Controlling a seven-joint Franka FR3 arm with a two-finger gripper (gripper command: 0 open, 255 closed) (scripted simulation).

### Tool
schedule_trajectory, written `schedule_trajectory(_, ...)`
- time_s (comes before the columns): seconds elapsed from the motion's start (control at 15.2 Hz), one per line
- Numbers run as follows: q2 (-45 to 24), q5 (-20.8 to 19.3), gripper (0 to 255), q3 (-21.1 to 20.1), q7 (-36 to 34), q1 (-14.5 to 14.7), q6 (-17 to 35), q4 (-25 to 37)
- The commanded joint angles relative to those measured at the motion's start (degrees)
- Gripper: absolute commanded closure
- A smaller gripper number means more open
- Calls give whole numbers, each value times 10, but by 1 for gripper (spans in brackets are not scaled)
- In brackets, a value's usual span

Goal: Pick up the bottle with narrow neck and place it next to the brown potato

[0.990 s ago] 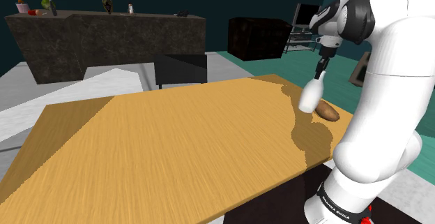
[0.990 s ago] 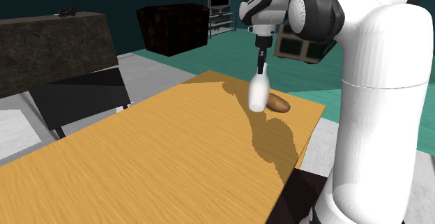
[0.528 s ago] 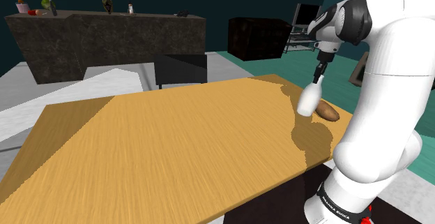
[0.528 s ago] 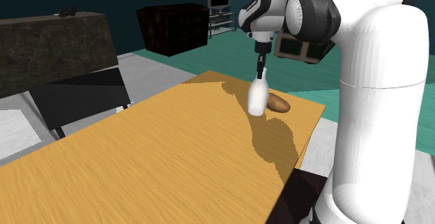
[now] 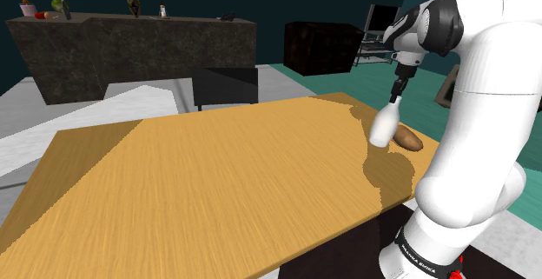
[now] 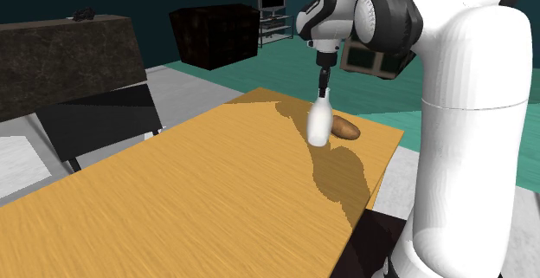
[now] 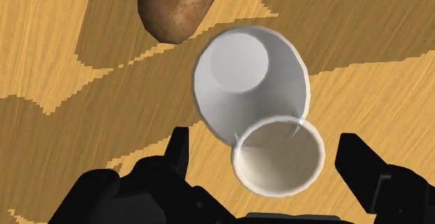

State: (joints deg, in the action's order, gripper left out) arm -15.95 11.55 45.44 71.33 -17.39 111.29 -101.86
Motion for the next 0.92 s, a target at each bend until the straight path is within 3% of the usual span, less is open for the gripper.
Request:
schedule_trajectory(0.0,0,0,0,0,0,0,0,0)
schedule_trajectory(0.13,0,0,0,0,0,0,0,0)
schedule_trajectory(0.4,14,-14,0,6,-10,0,-68,59)
schedule_trajectory(0.86,14,-14,0,6,-10,0,-68,59)
